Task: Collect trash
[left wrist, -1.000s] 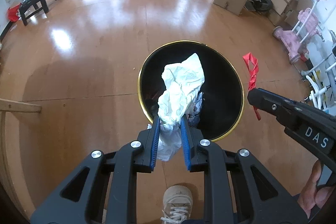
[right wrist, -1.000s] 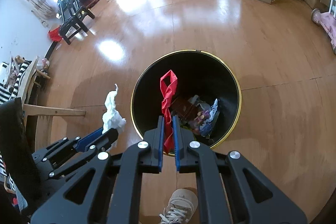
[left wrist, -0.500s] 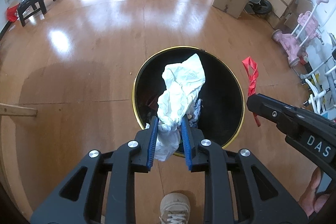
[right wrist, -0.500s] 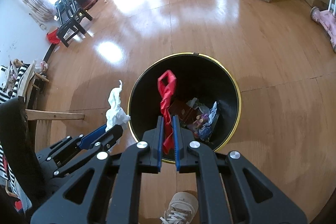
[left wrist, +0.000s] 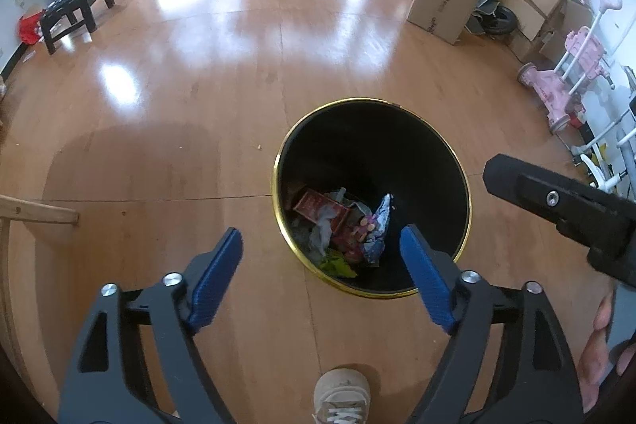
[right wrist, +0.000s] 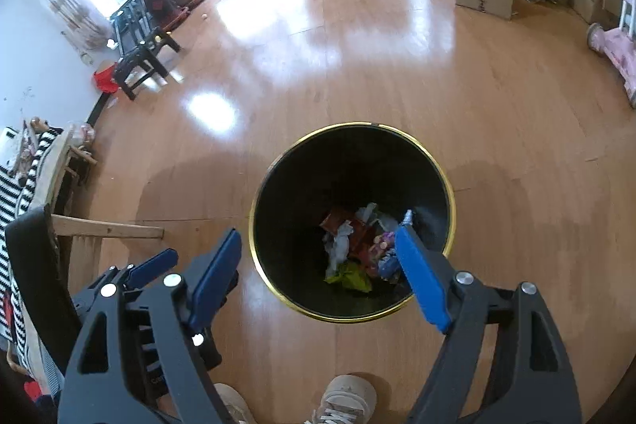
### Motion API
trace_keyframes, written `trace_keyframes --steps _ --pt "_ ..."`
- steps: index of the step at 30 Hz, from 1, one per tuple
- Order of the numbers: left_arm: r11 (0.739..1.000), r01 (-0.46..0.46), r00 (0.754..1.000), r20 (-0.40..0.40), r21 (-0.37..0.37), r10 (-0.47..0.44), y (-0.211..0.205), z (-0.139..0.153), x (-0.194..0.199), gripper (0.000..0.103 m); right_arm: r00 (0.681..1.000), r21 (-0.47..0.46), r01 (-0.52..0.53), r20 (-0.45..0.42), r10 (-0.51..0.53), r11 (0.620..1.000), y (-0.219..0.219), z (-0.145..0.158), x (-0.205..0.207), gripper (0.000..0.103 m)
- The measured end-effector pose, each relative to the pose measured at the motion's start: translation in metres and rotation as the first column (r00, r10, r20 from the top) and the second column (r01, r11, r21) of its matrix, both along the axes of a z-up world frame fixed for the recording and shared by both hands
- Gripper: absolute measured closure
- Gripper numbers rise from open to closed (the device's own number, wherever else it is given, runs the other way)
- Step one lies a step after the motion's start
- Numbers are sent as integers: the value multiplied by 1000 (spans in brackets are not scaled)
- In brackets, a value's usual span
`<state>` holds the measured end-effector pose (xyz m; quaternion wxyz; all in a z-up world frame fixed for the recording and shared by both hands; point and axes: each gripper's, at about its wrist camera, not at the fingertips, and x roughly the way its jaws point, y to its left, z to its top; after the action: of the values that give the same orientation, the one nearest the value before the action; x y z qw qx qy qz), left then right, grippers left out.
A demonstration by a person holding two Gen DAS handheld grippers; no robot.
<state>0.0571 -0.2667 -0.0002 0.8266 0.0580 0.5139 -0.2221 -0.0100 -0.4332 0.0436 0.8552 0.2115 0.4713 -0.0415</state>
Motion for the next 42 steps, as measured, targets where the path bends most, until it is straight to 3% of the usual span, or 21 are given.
trace_keyframes --steps 5,7,12,15,20,22,24,27,30,34,42 --pt "999 -34 999 29 4 34 35 14 -6 11 1000 30 -22 18 21 999 11 8 3 25" --pt "998 -59 998 33 -2 59 57 20 -10 11 998 30 -52 25 51 998 26 14 6 19" --pt "984 -175 984 43 33 173 132 37 -28 9 982 -63 -179 43 182 982 95 25 8 9" --pt "963 -252 966 86 97 244 183 51 -47 9 953 -132 -292 41 300 947 155 27 2 7" --pt "896 -388 920 157 217 360 245 66 -65 7 885 -202 -452 20 465 869 239 26 -16 7" --pt "881 -399 917 122 253 380 266 59 -72 6 863 -221 -492 3 505 842 261 21 -24 7" --pt "893 -370 927 43 257 372 285 43 -77 6 856 -241 -505 -14 518 829 272 15 -28 7" --pt "870 -437 892 -12 227 451 310 21 -78 6 854 -240 -514 -52 518 824 280 2 -30 7" --pt "868 -475 874 -37 145 485 312 15 -76 6 857 -238 -512 -76 509 826 286 -6 -30 7" --pt "865 -456 889 68 210 453 298 18 -75 7 859 -222 -509 -79 505 831 287 -11 -25 7" --pt "858 -489 872 78 159 483 297 31 -75 7 853 -211 -521 -84 515 827 287 -13 -22 7"
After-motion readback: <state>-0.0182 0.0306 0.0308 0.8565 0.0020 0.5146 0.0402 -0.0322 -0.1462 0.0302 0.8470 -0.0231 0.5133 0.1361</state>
